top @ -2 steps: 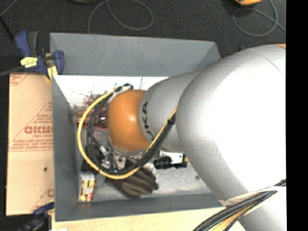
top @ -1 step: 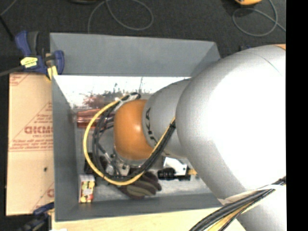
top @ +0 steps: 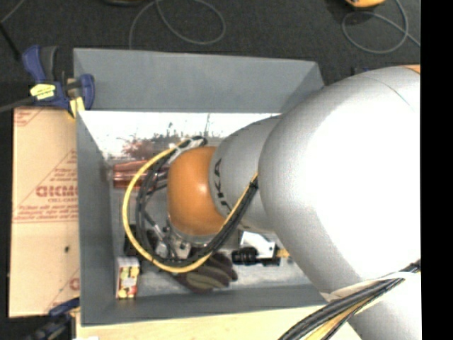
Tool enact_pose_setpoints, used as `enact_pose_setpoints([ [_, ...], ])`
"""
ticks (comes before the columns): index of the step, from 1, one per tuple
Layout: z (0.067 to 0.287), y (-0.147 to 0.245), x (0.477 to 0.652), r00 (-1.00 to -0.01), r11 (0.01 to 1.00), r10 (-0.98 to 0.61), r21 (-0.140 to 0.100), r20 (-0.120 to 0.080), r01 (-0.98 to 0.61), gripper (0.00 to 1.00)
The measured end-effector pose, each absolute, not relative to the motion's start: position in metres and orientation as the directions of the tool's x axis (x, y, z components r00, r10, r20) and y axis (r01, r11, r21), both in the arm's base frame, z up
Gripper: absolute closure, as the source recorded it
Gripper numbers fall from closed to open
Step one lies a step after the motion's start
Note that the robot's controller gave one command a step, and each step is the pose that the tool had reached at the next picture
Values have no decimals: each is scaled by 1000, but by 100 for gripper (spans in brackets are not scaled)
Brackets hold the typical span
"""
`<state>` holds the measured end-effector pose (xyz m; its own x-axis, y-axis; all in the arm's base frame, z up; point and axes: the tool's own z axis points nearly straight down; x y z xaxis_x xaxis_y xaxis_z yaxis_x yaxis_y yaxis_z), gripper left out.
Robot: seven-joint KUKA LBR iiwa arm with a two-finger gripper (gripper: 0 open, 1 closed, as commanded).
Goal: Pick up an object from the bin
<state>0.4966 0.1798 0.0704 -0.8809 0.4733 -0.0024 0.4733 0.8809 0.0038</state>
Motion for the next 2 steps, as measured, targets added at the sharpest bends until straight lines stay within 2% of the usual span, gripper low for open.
enact_pose_setpoints([
  [1, 74, 179, 496, -881, 881, 474, 2, -1, 474, 100],
  [2, 90, 179, 495, -881, 881, 474, -2, 3, 474, 100],
])
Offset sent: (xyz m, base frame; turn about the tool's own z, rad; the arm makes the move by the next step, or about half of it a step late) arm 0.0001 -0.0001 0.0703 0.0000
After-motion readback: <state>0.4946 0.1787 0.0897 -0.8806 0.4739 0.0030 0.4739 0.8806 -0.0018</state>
